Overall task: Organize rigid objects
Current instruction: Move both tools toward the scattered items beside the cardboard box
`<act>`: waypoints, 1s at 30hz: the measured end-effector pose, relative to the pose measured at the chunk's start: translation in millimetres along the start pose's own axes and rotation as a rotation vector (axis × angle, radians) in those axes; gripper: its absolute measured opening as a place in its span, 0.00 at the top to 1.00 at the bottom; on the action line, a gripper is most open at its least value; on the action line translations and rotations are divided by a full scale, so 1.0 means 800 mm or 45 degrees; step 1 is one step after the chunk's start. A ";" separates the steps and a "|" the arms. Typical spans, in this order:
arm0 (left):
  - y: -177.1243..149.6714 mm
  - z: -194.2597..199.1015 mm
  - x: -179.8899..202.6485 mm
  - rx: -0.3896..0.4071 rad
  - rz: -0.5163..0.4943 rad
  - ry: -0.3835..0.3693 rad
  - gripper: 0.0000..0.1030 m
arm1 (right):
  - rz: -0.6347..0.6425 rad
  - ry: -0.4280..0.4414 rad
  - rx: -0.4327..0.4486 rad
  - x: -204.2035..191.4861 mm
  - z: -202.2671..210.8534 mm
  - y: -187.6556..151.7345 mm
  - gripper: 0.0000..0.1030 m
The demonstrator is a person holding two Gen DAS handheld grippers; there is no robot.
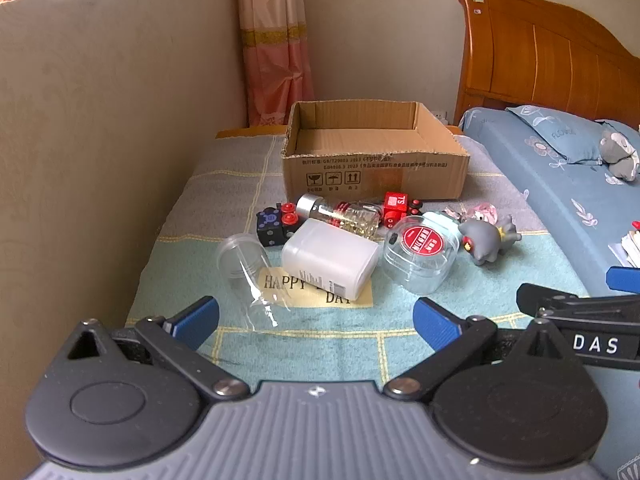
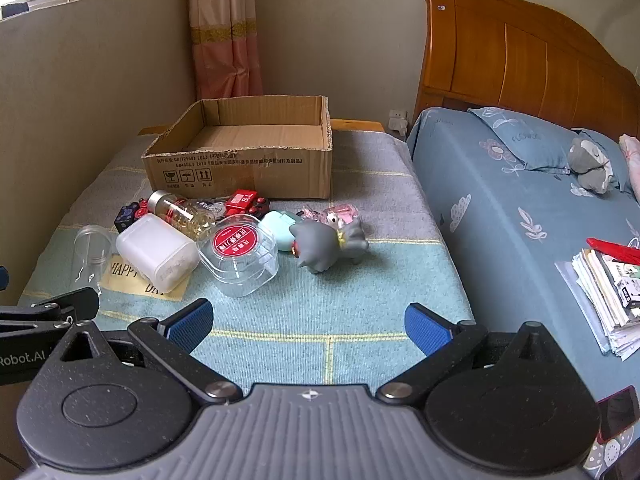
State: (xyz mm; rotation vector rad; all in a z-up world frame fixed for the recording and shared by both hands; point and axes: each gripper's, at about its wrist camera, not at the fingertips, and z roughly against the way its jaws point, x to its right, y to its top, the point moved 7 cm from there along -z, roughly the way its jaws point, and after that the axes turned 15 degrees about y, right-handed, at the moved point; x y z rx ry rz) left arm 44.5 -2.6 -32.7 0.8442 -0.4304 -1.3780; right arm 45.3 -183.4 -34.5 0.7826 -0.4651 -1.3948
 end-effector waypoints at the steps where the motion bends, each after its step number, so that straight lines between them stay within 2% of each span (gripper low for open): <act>1: 0.000 0.000 0.000 0.000 0.001 -0.001 0.01 | 0.000 0.000 0.002 0.000 0.000 0.000 0.00; 19: 0.003 0.000 0.002 0.005 -0.008 -0.030 0.01 | 0.004 -0.002 0.007 0.000 -0.003 0.002 0.00; 30: 0.011 -0.002 0.006 0.039 -0.072 -0.076 0.01 | 0.018 0.000 0.011 -0.001 -0.005 0.008 0.00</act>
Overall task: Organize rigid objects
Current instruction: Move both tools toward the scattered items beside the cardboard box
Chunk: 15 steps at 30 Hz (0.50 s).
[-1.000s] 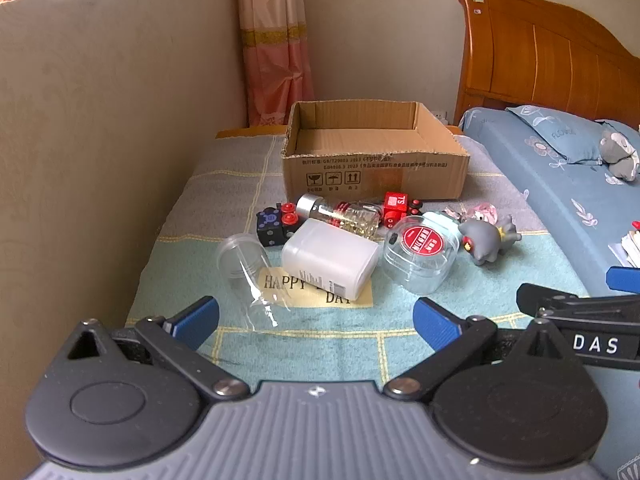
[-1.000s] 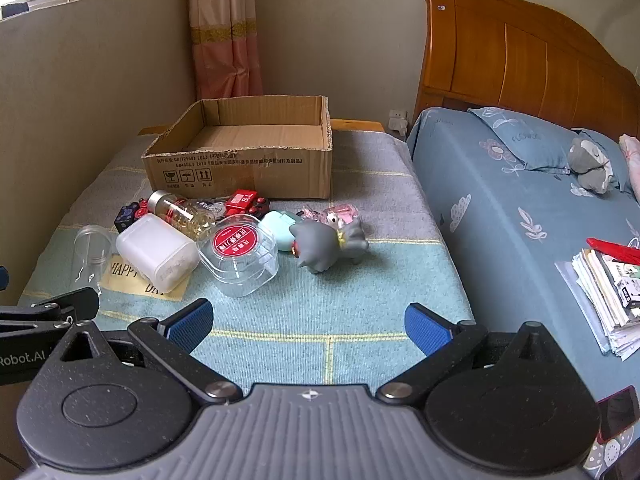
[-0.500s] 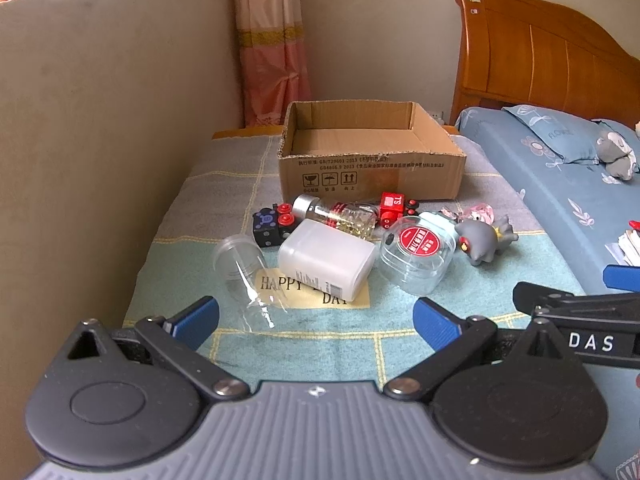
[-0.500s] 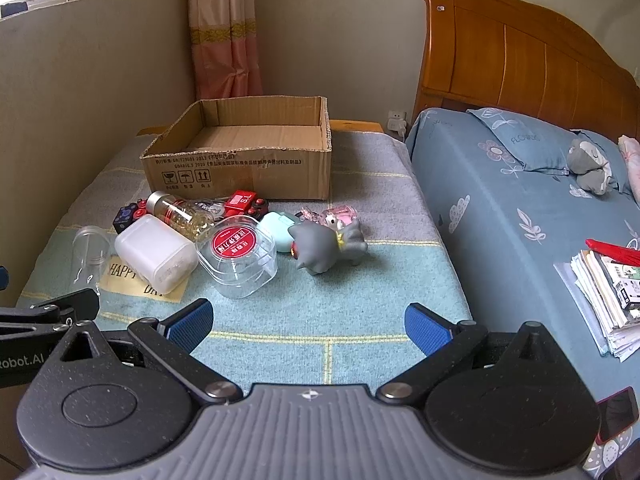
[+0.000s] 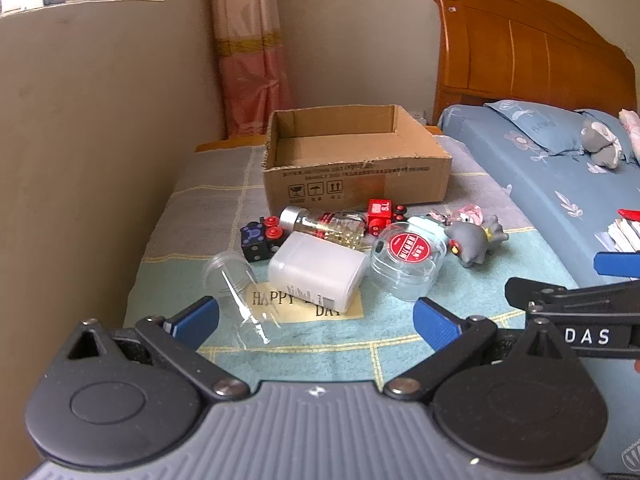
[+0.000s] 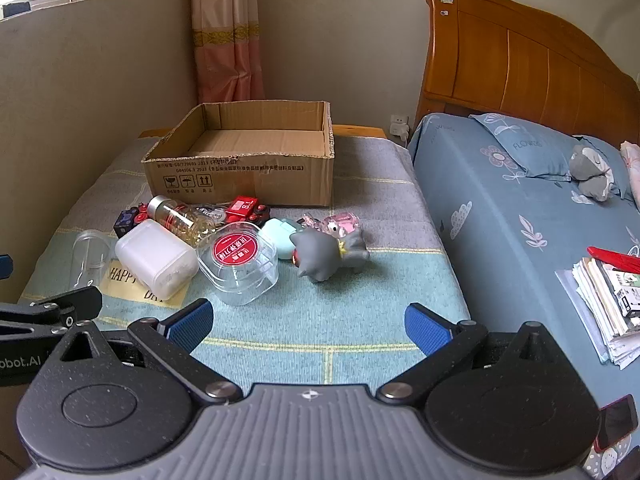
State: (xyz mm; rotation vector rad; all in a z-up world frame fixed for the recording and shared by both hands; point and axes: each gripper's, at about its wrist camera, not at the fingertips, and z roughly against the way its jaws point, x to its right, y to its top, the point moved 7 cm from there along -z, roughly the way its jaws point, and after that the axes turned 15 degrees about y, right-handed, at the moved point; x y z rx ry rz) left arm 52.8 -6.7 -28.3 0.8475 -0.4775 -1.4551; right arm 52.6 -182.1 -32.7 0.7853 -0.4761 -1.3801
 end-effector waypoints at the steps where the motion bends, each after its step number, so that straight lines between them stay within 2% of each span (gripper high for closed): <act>1: 0.000 -0.001 0.000 -0.002 -0.005 -0.006 0.01 | 0.001 0.000 0.000 0.001 -0.001 0.001 0.00; 9: 0.001 -0.013 -0.006 0.038 -0.022 -0.057 0.01 | 0.020 0.041 0.005 0.006 -0.010 0.005 0.00; 15: -0.011 -0.039 -0.027 0.018 0.005 -0.177 0.01 | 0.043 0.089 -0.018 0.014 -0.028 -0.006 0.00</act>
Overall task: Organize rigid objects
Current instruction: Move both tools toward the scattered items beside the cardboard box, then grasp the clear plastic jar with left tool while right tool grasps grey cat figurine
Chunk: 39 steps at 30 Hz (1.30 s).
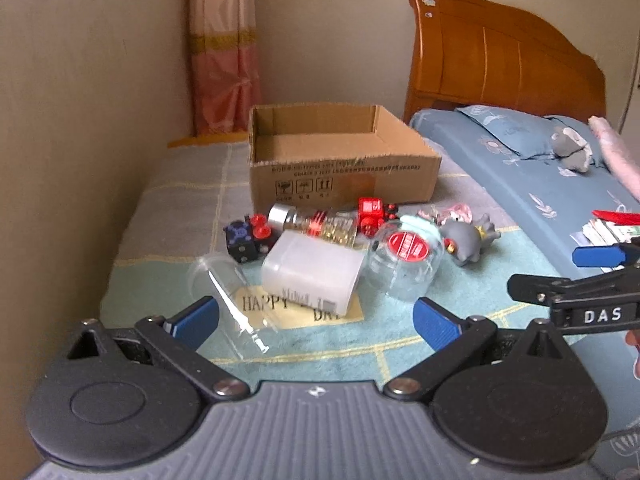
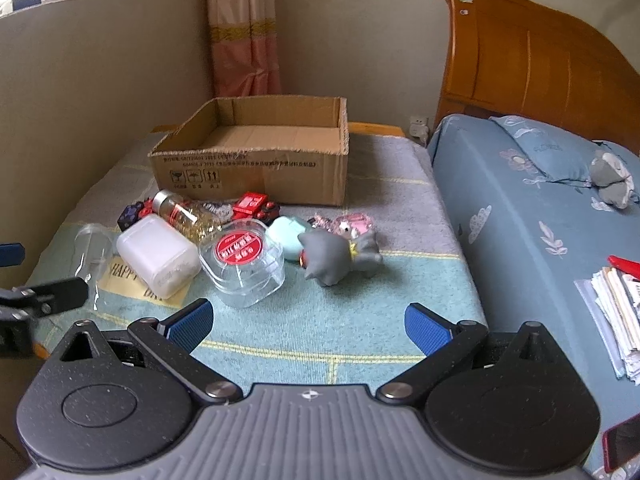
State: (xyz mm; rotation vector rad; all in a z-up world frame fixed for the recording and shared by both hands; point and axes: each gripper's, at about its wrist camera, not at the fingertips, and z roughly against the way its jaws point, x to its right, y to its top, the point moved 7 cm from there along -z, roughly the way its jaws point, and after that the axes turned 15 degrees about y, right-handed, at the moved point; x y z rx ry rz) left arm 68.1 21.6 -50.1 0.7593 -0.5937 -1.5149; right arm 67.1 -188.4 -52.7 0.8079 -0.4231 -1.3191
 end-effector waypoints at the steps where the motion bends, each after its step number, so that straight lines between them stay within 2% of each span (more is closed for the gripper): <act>1: -0.003 -0.006 -0.005 -0.008 -0.004 -0.004 0.01 | 0.009 0.007 -0.007 0.001 -0.004 -0.003 0.00; 5: -0.010 -0.032 -0.030 -0.018 -0.009 0.003 0.01 | 0.037 0.027 -0.059 0.013 -0.026 -0.019 0.00; 11: 0.004 -0.072 -0.052 -0.041 0.039 -0.097 0.01 | 0.010 0.068 -0.157 0.028 -0.059 -0.043 0.00; 16: 0.030 -0.120 -0.058 -0.053 0.028 -0.121 0.01 | -0.027 0.084 -0.163 0.028 -0.067 -0.045 0.00; 21: 0.032 -0.164 -0.055 -0.149 0.000 -0.133 0.01 | -0.048 0.073 -0.165 0.031 -0.068 -0.045 0.00; 25: 0.021 -0.159 -0.050 -0.221 0.021 -0.252 0.01 | -0.052 0.056 -0.162 0.038 -0.064 -0.046 0.00; 28: 0.008 -0.141 -0.046 -0.249 -0.022 -0.290 0.01 | -0.060 0.052 -0.162 0.044 -0.063 -0.047 0.00; 34: -0.012 -0.111 -0.029 -0.235 -0.123 -0.265 0.01 | -0.065 0.053 -0.172 0.049 -0.071 -0.052 0.00; 39: -0.022 -0.112 -0.016 -0.161 -0.123 -0.161 0.01 | -0.023 0.039 -0.194 0.049 -0.079 -0.057 0.00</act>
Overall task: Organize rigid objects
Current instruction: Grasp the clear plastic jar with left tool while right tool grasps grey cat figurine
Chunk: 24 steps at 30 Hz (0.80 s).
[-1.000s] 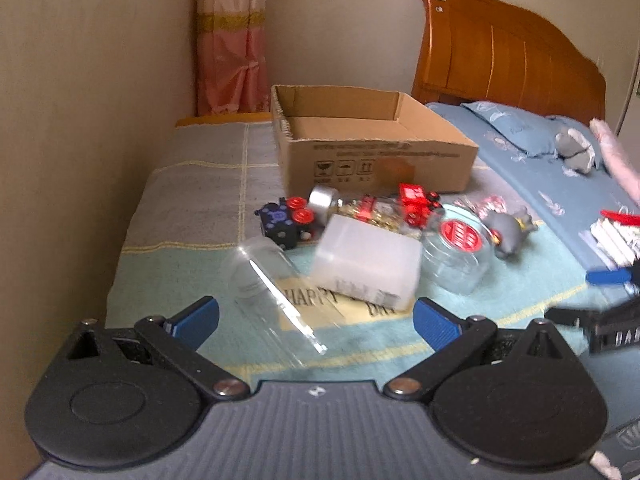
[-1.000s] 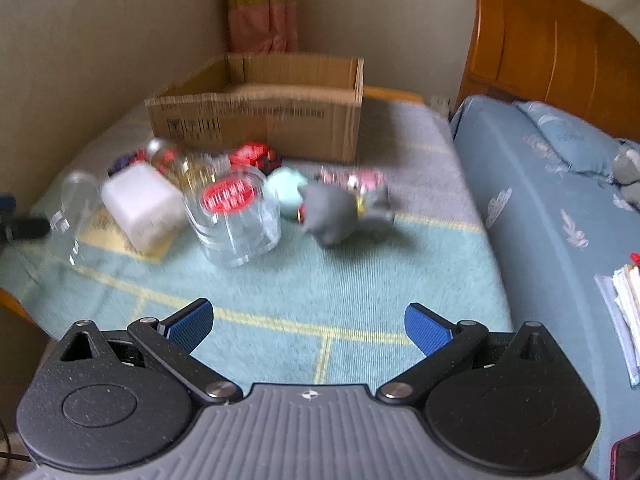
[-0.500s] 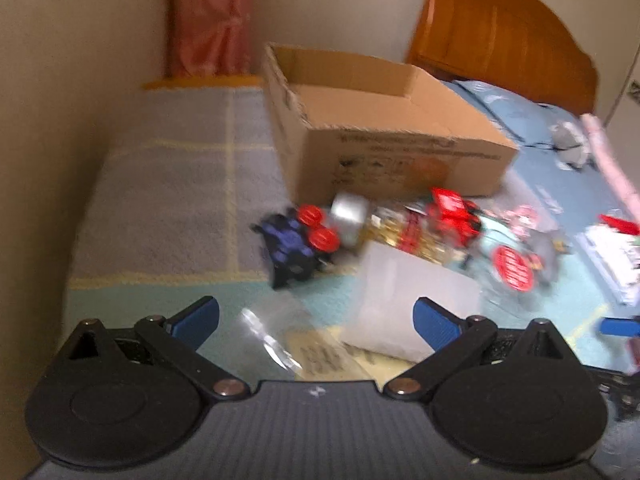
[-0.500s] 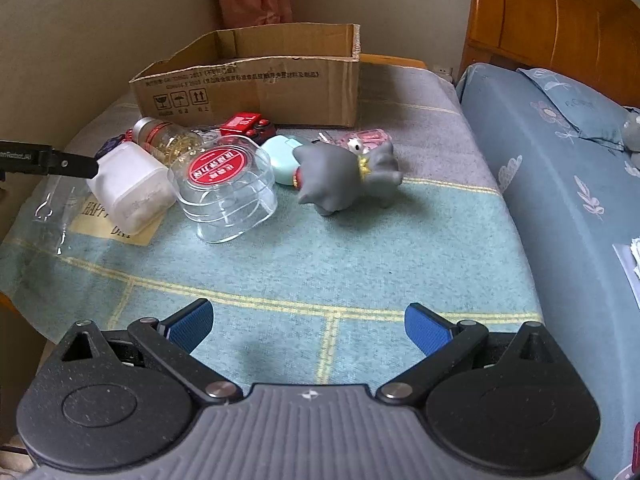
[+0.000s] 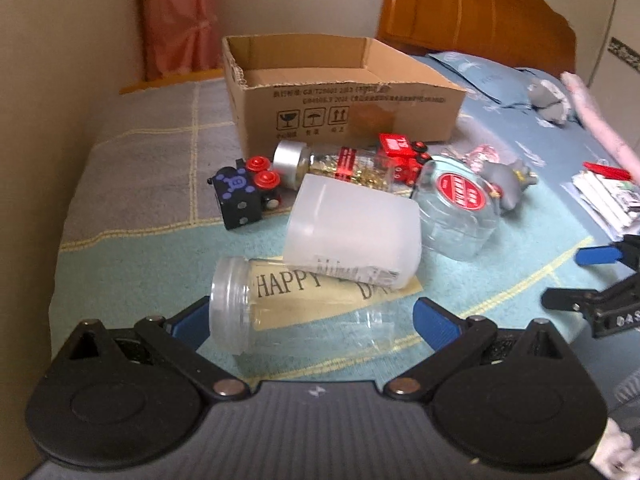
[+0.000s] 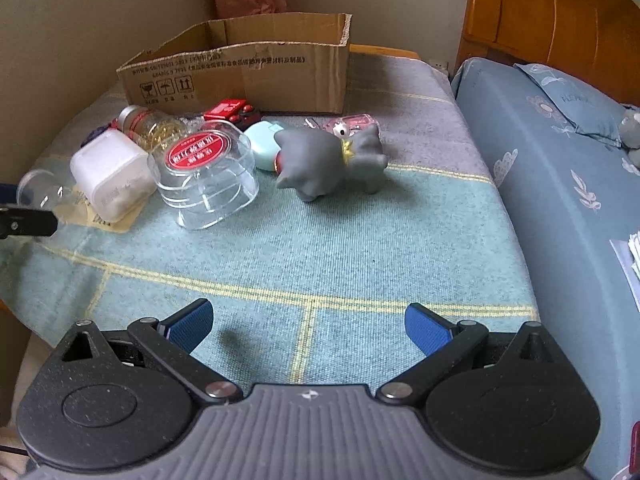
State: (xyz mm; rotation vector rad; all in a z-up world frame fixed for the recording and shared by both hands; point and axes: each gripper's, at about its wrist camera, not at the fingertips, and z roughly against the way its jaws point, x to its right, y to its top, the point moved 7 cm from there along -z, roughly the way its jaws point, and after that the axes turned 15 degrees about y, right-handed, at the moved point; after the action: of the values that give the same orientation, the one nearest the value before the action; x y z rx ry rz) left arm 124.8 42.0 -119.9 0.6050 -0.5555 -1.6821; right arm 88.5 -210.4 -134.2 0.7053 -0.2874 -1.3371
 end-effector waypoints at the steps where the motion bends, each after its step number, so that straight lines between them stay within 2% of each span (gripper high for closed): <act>1: -0.001 -0.002 0.002 0.005 0.005 0.016 0.01 | 0.009 -0.007 -0.007 0.001 -0.002 -0.001 0.00; 5: -0.004 -0.012 0.008 0.027 0.006 0.080 0.01 | 0.038 -0.008 -0.009 0.004 -0.006 -0.001 0.00; 9: -0.011 -0.026 0.010 -0.010 0.032 0.127 0.01 | 0.067 0.014 0.007 0.007 -0.008 0.002 0.00; 11: -0.013 -0.028 0.013 0.004 0.013 0.165 0.01 | 0.075 0.013 0.018 0.006 -0.009 0.003 0.00; 16: -0.018 -0.025 0.013 0.057 0.058 0.181 0.00 | 0.080 0.013 0.029 0.006 -0.011 0.007 0.00; 24: -0.016 -0.025 0.011 0.038 0.077 0.212 0.00 | 0.091 0.010 0.073 0.007 -0.015 0.009 0.00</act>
State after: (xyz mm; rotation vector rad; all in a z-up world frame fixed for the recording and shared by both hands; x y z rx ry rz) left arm 127.5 35.1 -144.3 0.7357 -0.4749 -1.5525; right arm 102.3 -211.3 -140.1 0.7412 -0.3431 -1.2620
